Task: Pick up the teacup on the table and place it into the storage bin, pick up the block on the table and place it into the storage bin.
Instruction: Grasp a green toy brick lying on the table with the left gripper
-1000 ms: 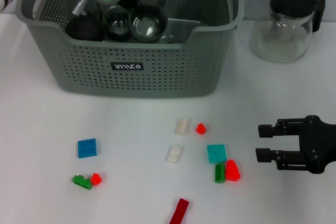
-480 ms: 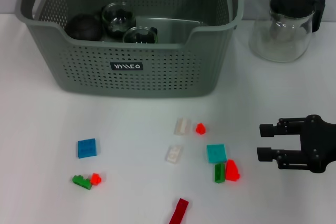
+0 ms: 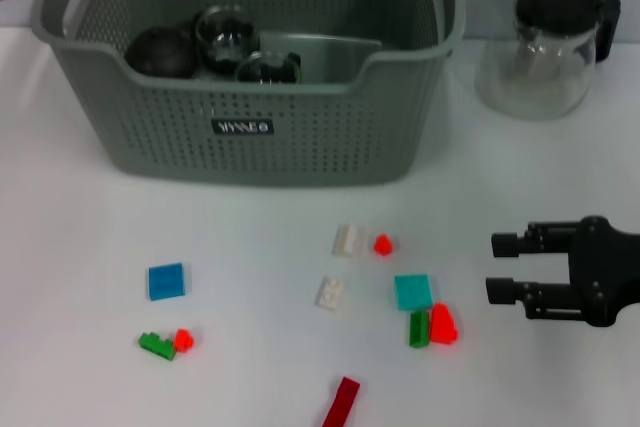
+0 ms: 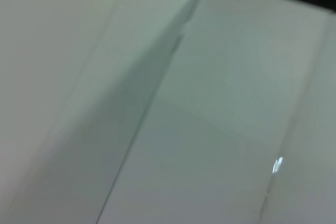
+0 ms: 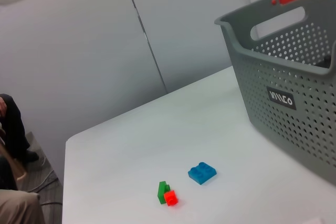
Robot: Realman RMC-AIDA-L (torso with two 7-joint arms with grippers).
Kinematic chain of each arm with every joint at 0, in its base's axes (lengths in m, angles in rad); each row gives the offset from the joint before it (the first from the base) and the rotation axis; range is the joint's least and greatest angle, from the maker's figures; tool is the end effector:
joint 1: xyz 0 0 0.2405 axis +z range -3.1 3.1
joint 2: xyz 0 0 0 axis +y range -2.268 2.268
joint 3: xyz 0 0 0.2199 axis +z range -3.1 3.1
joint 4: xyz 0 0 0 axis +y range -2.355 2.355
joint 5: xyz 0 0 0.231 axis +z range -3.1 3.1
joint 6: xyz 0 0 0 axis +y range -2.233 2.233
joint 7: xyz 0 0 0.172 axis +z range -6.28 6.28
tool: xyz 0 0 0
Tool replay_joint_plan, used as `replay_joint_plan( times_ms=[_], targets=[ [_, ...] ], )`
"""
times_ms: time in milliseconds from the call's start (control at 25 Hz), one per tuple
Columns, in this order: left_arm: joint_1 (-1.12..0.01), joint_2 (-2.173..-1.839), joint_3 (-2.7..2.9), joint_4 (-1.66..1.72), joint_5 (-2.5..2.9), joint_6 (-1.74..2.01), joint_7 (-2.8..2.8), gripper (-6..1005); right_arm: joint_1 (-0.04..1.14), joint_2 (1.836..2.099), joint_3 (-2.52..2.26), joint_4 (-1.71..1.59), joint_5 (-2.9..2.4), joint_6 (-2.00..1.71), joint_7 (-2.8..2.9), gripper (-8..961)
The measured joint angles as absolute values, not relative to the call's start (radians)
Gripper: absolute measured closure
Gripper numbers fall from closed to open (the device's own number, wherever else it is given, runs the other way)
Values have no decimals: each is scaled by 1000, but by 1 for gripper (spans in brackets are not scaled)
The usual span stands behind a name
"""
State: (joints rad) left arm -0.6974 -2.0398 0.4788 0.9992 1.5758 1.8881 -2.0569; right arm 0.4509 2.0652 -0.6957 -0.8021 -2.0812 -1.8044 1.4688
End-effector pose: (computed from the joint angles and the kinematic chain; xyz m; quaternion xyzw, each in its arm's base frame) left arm -0.0989 0.3615 0.1480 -0.8488 -0.2061 -0.4855 0.0370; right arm 0.2412 0.2987 0.0173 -0.9509 0.2144 0.2188 0.0442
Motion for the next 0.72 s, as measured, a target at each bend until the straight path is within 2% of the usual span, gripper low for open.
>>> replay_joint_plan(
  times_ms=[120, 320, 600, 720],
  targets=[
    [-624, -2045, 458, 1042, 1646, 1951, -1992, 491, 452, 2064, -684, -794, -2081, -1804, 1467, 315],
    [-502, -2085, 494, 1248, 1997, 1963, -1873, 492, 464, 2062, -643, -769, -2081, -1809, 1466, 314],
    [-451, -2116, 511, 1154, 2273, 1911, -1593, 490, 481, 2063, -614, -701, -2080, -1734, 1457, 314],
    [-432, -2140, 505, 1072, 2301, 1836, -1453, 489, 484, 2066, -614, -687, -2080, -1727, 1423, 314]
  ],
)
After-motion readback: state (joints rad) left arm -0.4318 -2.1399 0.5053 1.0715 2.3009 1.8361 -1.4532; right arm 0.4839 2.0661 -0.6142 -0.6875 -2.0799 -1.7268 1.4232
